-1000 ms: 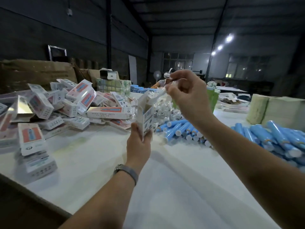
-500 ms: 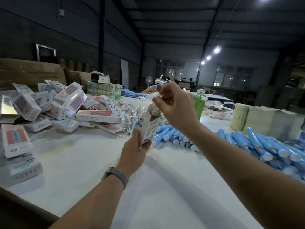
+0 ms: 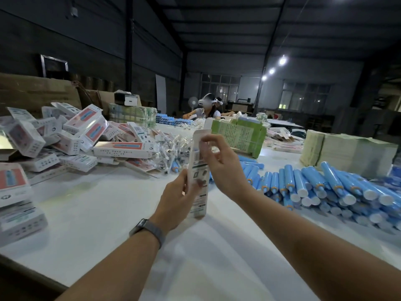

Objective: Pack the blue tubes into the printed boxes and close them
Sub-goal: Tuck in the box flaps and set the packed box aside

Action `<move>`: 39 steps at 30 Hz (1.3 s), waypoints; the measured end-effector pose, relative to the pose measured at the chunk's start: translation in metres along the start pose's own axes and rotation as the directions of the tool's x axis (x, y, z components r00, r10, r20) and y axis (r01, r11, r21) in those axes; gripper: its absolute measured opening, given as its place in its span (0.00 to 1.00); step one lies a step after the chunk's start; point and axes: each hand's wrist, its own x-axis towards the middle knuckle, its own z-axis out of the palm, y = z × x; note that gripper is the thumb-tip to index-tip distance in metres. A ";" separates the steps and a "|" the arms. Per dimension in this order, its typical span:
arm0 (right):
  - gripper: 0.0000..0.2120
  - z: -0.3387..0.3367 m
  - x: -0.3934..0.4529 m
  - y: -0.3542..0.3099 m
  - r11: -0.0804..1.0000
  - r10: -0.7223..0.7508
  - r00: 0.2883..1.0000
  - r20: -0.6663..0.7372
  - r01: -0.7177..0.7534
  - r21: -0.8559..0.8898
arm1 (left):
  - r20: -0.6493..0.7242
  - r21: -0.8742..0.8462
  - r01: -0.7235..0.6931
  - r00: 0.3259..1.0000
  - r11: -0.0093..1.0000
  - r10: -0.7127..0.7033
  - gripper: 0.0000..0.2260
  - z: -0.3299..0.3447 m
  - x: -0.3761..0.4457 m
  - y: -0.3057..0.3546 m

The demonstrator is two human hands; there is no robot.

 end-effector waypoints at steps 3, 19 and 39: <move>0.03 0.012 -0.006 -0.006 0.992 0.045 0.999 0.010 -0.046 0.116 | -0.101 -0.034 -0.047 0.994 0.998 0.044 0.21 0.004 -0.001 0.004; 0.13 0.033 -0.022 -0.014 0.982 0.110 0.989 -0.097 -0.093 0.164 | -0.215 0.134 -0.359 0.899 0.924 0.381 0.22 0.004 -0.004 0.023; 0.12 0.019 -0.031 -0.010 0.999 0.020 0.997 -0.080 -0.017 0.042 | -0.180 0.125 -0.403 0.890 0.907 0.420 0.23 0.001 -0.004 0.030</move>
